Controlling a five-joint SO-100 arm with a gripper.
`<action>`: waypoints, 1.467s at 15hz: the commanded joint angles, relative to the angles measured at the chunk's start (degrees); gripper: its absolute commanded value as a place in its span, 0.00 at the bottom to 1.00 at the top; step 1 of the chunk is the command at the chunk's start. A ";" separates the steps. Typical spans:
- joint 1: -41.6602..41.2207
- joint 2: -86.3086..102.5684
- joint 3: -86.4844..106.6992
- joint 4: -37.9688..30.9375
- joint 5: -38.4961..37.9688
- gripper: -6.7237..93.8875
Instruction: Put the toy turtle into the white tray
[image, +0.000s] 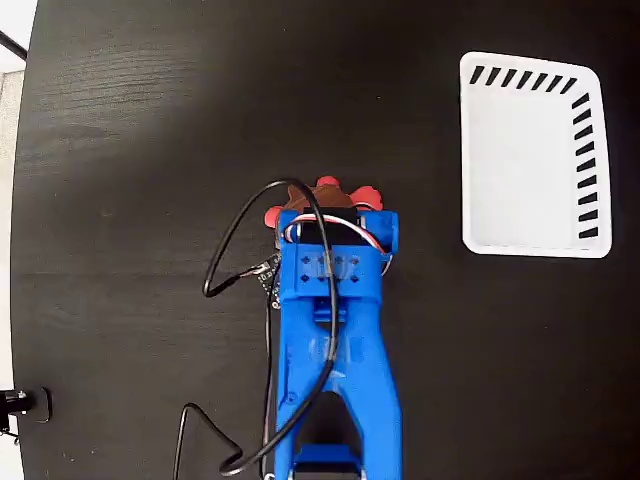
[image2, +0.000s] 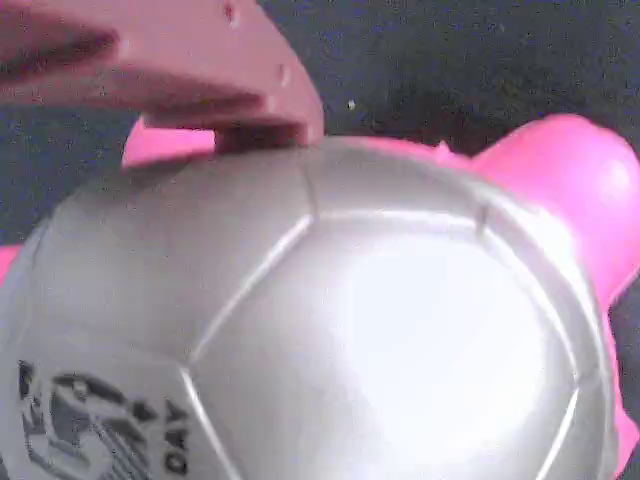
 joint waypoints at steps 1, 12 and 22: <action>0.44 1.85 -0.62 0.44 -0.26 0.40; 0.35 2.81 -9.05 8.26 4.22 0.07; 2.11 6.59 -38.67 28.39 7.21 0.07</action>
